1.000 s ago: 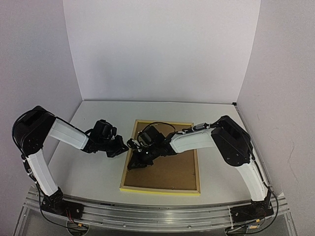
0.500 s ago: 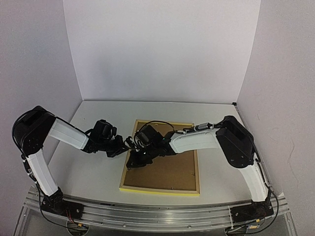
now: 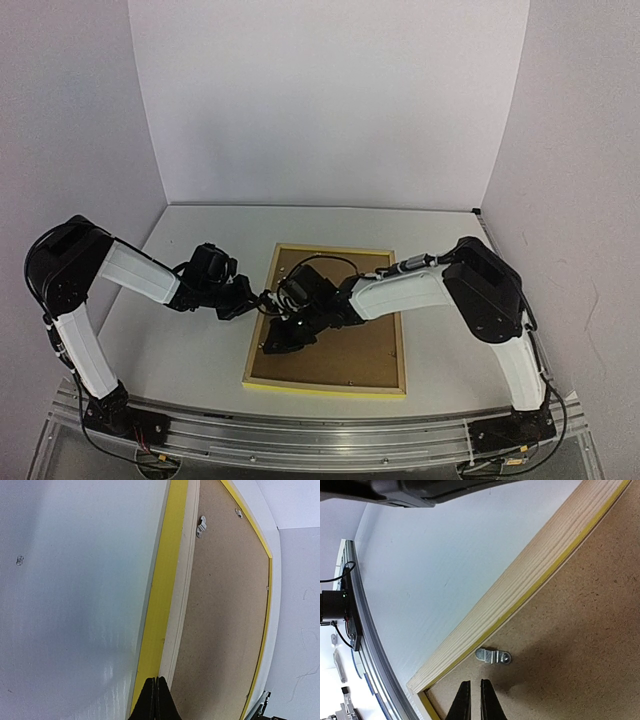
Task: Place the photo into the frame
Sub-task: Install the photo frame at the center of the board.
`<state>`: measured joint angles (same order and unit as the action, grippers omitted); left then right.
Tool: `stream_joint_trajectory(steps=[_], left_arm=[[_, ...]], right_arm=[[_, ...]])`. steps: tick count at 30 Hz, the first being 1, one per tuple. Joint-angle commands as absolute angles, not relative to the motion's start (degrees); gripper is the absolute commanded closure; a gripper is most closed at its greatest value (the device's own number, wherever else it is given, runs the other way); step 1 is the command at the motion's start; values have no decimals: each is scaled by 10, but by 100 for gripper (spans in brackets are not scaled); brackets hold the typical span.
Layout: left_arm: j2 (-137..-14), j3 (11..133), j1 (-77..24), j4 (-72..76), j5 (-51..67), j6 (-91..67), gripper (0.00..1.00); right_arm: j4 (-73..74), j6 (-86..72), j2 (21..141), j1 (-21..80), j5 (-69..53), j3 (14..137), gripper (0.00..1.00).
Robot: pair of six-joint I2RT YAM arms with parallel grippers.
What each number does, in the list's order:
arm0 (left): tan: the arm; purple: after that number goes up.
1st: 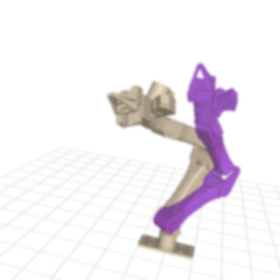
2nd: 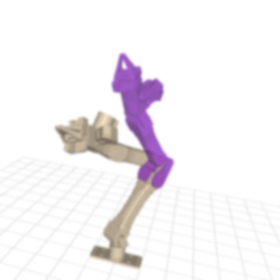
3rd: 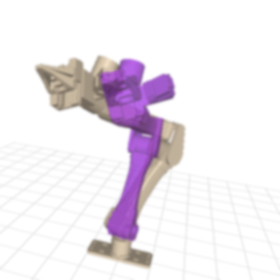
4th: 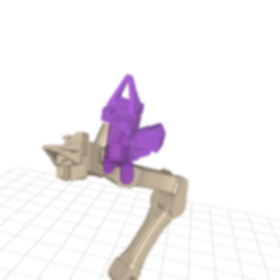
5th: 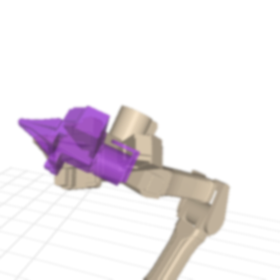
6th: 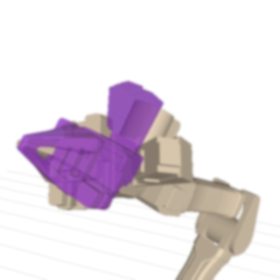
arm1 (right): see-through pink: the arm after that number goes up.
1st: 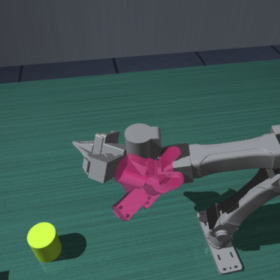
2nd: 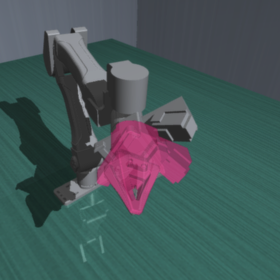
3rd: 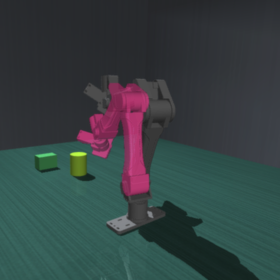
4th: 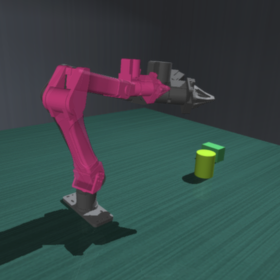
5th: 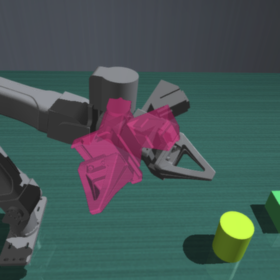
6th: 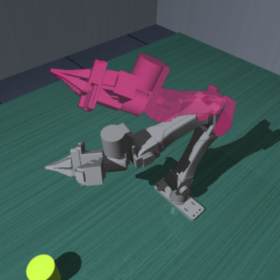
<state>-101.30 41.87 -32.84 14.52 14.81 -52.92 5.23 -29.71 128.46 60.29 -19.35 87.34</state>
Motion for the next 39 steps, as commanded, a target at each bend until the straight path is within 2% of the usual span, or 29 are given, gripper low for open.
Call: stream_joint_trajectory(steps=[1, 11, 16, 22, 24, 25, 27, 30, 34, 37, 39], left_arm=[[-1048, 389, -338, 10, 144, -533, 100], [-1049, 387, -338, 9, 144, -533, 100], [-1049, 386, -338, 11, 144, -533, 100], [-1049, 387, -338, 9, 140, -535, 100], [-1050, 389, -338, 9, 139, -536, 100], [-1050, 389, -338, 9, 138, -537, 100], [-1050, 391, -338, 9, 138, -538, 100], [-1049, 393, -338, 7, 135, -537, 100], [-1048, 396, -338, 6, 133, -536, 100], [-1049, 400, -338, 5, 134, -534, 100], [-1049, 401, -338, 5, 135, -534, 100]], right_arm=[[46, -302, 1320, 606, -187, 910, 94], [48, -318, 1340, 606, -125, 914, 96], [47, -310, 1342, 606, -156, 919, 96], [47, -307, 1256, 606, -184, 890, 93], [48, -308, 1207, 606, -177, 870, 85], [50, -309, 1179, 606, -164, 855, 77], [57, -306, 1126, 606, -136, 822, 54], [98, -311, 1056, 603, -66, 770, 34], [176, -367, 960, 586, 57, 696, 21], [232, -421, 901, 551, 124, 628, 21], [236, -447, 859, 520, 124, 582, 22]])
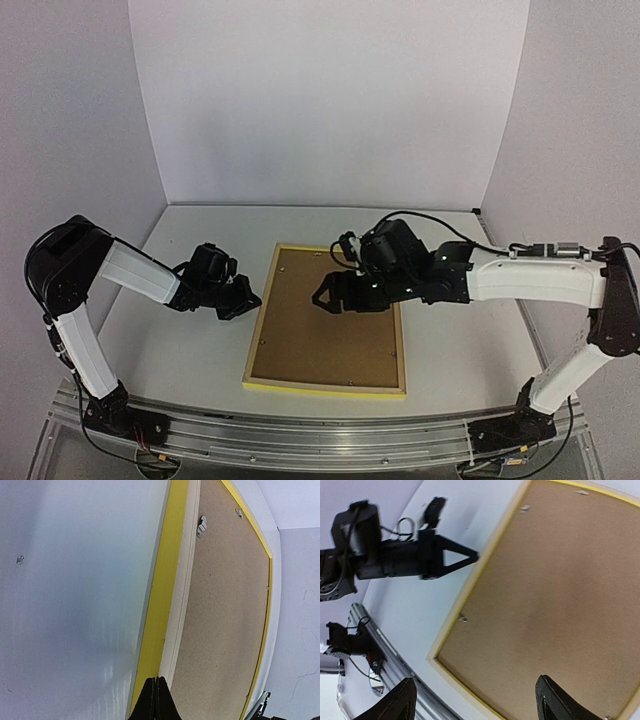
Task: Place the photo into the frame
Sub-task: Install the photo frame at the center of the board, then adjust the photo frame at the center of the board.
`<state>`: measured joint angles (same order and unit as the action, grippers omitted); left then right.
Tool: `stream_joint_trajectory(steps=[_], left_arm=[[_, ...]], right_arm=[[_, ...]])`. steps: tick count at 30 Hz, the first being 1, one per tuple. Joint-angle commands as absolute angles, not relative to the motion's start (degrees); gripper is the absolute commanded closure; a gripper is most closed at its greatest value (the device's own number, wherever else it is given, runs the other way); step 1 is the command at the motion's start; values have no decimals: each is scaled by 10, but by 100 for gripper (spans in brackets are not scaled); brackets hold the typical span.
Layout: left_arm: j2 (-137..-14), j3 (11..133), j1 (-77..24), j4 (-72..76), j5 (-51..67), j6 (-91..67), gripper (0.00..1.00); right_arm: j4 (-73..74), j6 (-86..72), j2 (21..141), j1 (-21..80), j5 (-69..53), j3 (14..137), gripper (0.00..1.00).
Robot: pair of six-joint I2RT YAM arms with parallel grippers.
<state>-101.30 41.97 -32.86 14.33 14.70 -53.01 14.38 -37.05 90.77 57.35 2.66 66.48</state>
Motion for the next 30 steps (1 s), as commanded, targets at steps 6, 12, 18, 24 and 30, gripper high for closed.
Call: stream_joint_trajectory(steps=[6, 12, 18, 24, 30], left_arm=[[-1049, 401, -338, 6, 136, -533, 100], [-1047, 398, -338, 8, 137, -534, 100], [-1045, 393, -338, 12, 140, -534, 100], [-1034, 384, -338, 13, 144, -534, 100], [-998, 346, -347, 11, 162, -532, 99]], right_arm=[[239, -468, 841, 444, 117, 505, 28], [237, -439, 930, 419, 101, 533, 44], [233, -415, 992, 407, 115, 560, 53], [222, -383, 1027, 391, 100, 570, 84], [191, -281, 1083, 365, 23, 611, 95]])
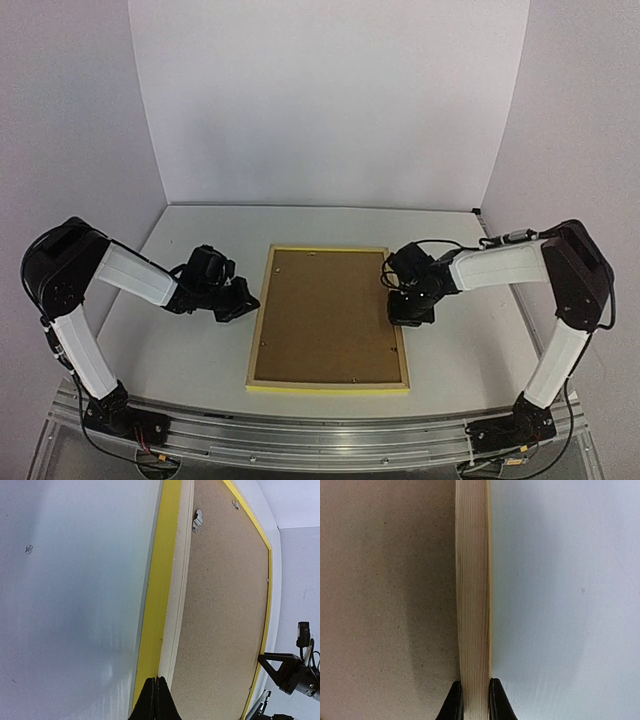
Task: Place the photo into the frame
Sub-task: Adjust the photo frame at the center of the board.
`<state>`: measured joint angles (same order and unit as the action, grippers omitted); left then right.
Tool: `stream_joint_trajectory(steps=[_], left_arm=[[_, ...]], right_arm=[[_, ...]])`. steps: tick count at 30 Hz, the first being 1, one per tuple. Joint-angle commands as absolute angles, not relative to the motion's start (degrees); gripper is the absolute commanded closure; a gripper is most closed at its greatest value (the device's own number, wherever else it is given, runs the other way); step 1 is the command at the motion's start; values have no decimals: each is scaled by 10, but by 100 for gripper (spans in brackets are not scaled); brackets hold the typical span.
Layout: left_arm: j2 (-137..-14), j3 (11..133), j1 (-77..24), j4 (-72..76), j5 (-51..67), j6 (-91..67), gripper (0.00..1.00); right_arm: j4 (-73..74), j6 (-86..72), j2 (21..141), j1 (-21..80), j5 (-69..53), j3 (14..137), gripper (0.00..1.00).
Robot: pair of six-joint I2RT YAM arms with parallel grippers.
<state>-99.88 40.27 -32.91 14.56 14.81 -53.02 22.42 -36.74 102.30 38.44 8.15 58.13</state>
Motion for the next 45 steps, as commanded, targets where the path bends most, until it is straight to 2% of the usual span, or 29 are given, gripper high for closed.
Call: stream_joint_trajectory(steps=[1, 8, 14, 16, 22, 23, 26, 30, 33, 36, 38, 45], left_arm=[[-990, 339, -351, 6, 161, -531, 98], [-940, 266, -398, 4, 202, -553, 95], [-895, 238, -452, -4, 224, -590, 81], [-872, 251, -461, -42, 221, -590, 70], [-731, 345, -463, -229, 137, -575, 3], [-716, 360, -462, -261, 123, -575, 1], [-684, 407, -457, -338, 50, -576, 0], [-683, 415, -396, -373, 13, -566, 0], [-680, 382, -342, -301, 49, -562, 2], [-698, 359, -331, -209, 72, -570, 6], [-725, 352, -328, -171, 77, -578, 8], [-792, 333, -312, -52, 88, -594, 28]], right_arm=[[191, -246, 1091, 365, 15, 625, 97], [206, 40, 1167, 354, -10, 742, 98], [235, 216, 1233, 331, -11, 849, 98], [241, 286, 1248, 325, -22, 866, 98], [256, 395, 1286, 297, -35, 923, 98], [260, 410, 1288, 290, -47, 930, 98], [266, 438, 1290, 279, -78, 943, 97], [276, 403, 1302, 277, -46, 977, 83], [275, 357, 1295, 277, -37, 992, 70], [275, 290, 1267, 278, -43, 1008, 60], [271, 240, 1237, 278, -52, 1010, 47], [256, -59, 1156, 302, -159, 975, 46]])
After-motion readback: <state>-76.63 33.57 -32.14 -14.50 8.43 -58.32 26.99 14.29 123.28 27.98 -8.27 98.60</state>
